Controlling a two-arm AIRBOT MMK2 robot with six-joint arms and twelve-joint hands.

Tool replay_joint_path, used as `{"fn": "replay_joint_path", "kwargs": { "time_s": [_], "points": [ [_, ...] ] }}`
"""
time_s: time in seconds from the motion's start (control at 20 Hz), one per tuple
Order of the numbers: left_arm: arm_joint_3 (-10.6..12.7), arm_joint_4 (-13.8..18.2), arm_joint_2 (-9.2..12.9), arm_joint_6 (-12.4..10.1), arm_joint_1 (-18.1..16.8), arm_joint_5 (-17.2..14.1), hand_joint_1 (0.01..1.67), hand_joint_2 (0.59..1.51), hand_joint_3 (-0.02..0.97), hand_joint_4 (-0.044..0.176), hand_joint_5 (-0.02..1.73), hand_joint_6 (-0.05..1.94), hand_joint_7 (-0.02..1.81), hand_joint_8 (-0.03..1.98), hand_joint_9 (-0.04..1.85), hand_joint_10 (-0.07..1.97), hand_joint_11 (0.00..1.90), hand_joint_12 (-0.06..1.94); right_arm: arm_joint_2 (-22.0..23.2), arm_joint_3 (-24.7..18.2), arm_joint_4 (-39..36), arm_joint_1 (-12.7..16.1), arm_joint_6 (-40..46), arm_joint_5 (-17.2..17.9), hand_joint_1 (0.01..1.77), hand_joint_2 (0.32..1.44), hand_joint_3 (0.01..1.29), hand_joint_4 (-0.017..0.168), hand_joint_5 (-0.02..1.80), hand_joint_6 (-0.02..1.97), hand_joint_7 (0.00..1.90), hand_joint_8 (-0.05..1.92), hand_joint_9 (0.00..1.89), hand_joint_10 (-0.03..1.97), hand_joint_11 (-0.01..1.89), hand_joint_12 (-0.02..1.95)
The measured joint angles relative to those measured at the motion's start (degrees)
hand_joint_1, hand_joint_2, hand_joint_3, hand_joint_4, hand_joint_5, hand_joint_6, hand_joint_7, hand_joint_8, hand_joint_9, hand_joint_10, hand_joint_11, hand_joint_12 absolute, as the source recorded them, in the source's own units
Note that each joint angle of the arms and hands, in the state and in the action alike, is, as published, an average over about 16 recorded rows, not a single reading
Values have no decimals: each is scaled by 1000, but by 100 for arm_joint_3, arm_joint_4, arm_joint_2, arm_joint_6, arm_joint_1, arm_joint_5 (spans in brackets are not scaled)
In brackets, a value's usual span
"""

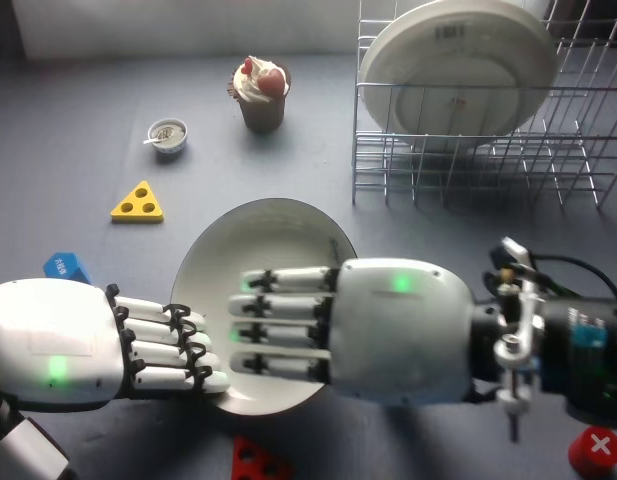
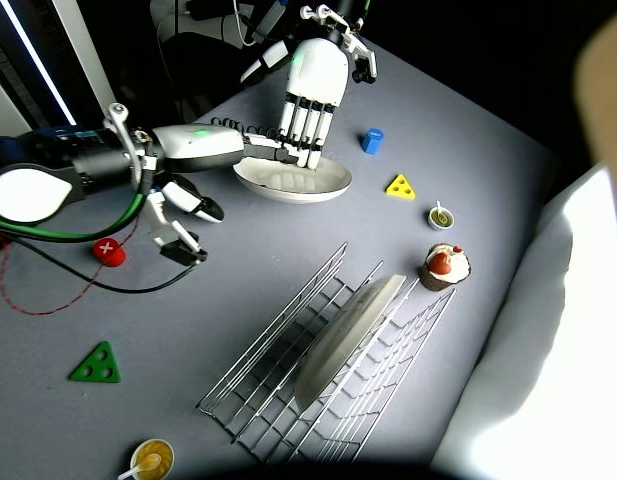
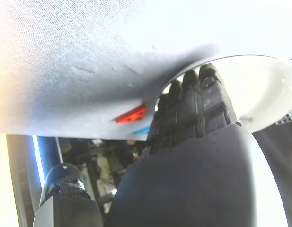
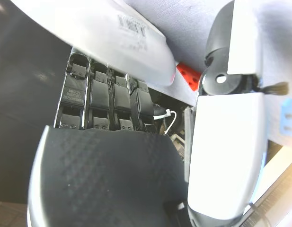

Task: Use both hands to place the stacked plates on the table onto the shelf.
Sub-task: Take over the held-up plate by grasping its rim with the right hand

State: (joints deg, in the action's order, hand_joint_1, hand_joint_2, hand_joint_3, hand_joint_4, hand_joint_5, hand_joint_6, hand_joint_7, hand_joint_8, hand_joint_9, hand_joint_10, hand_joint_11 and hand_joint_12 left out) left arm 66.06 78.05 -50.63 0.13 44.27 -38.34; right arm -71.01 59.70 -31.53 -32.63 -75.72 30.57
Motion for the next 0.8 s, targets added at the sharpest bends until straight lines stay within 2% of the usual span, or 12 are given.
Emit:
{"fn": "replay_joint_path", "kwargs": {
  "time_s": [0.35,0.55,0.8],
  "points": [
    [0,-3,0,0,0,-2,29,871,20,-8,45,-27,86,-12,95,-11,87,-18,-385,402,95,235,-31,-98,1287,855,12,7,349,5,318,20,292,5,338,89],
    [7,-11,1,-3,1,-9,29,870,20,-7,43,-28,84,-12,96,-11,88,-16,-475,539,158,339,-30,-107,1384,886,12,7,481,31,477,44,465,96,460,309],
    [21,-35,4,-9,9,-25,29,872,19,-7,39,-27,83,-12,98,-12,91,-13,-495,588,209,380,-27,-43,1490,913,12,5,658,190,704,165,701,300,631,634]
  ]
}}
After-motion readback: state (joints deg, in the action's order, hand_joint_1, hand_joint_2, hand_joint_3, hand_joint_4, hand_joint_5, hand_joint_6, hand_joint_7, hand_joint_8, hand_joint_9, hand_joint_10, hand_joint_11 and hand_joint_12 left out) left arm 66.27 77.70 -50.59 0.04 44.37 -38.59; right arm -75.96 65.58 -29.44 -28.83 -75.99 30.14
